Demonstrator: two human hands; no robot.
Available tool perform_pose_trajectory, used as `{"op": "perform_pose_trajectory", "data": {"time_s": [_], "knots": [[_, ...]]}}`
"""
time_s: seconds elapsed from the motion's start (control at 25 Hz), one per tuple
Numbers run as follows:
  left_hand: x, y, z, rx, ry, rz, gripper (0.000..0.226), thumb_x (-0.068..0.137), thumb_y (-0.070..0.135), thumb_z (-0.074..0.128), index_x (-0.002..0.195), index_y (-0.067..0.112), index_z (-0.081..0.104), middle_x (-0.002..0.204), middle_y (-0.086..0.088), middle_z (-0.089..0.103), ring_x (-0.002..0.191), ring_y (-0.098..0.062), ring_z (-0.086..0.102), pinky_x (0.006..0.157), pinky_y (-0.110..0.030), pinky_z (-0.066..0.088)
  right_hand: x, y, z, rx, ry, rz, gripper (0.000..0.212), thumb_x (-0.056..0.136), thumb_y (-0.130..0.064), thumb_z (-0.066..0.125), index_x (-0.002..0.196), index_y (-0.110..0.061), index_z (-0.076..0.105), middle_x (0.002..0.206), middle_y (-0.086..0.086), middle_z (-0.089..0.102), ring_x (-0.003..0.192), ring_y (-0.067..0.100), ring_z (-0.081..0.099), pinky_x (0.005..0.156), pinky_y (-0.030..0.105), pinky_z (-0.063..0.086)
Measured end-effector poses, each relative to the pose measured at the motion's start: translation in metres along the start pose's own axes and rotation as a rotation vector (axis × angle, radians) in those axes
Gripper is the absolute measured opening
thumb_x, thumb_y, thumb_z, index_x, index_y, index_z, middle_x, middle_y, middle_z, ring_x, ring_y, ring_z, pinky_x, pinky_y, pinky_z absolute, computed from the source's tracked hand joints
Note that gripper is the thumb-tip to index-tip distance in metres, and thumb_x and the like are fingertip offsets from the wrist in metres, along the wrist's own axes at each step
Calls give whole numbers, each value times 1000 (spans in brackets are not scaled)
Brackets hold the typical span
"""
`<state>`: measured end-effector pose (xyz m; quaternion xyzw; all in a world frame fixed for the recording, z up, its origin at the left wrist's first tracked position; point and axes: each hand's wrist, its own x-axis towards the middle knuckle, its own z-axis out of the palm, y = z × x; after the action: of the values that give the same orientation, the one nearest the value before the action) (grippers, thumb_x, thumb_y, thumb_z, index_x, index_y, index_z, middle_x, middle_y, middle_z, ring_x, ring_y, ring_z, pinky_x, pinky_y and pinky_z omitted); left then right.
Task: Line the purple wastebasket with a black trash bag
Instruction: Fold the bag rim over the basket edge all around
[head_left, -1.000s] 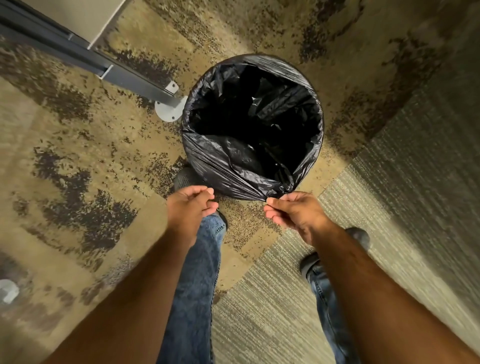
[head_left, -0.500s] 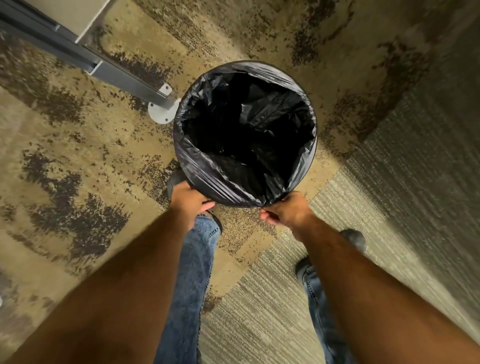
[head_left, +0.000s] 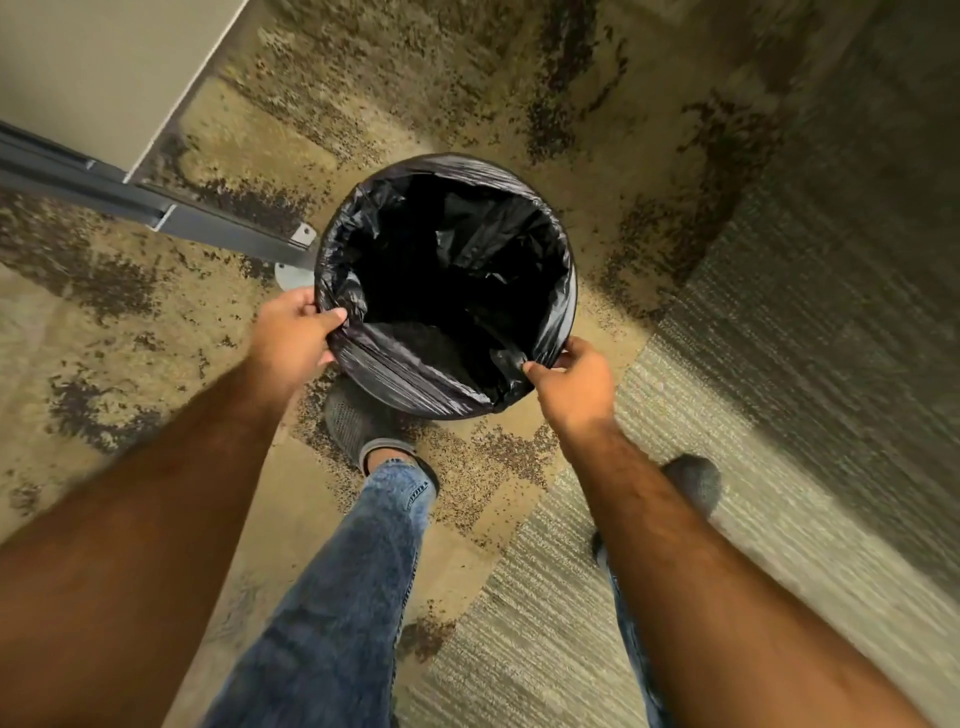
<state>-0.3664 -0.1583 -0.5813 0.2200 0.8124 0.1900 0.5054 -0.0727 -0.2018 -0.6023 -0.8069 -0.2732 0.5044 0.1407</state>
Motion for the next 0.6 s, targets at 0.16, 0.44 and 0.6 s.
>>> {"op": "perform_pose_trajectory", "data": {"time_s": [0.16,0.44,0.6], "knots": [[-11,18,22,53,29,39,20,98,5,66,82,16,61,100,-8,71,102,-32,75,71,-35,62,0,7,-10,125,70,42,41,90,-3,74,130,-12,67,110,0,79,103,22,75,100,46,62],[-50,61,127,52,-124,104,21,96,5,69,110,21,74,106,-2,77,102,-24,76,80,-42,65,21,55,-121,279,201,39,27,88,0,76,100,-21,65,70,-11,49,69,16,48,81,52,59],[-80,87,215,42,-225,164,24,95,3,70,96,27,73,96,8,72,91,-18,74,68,-33,65,48,76,-209,287,308,21,28,85,5,75,104,-14,69,71,-15,68,63,2,57,85,49,59]]}}
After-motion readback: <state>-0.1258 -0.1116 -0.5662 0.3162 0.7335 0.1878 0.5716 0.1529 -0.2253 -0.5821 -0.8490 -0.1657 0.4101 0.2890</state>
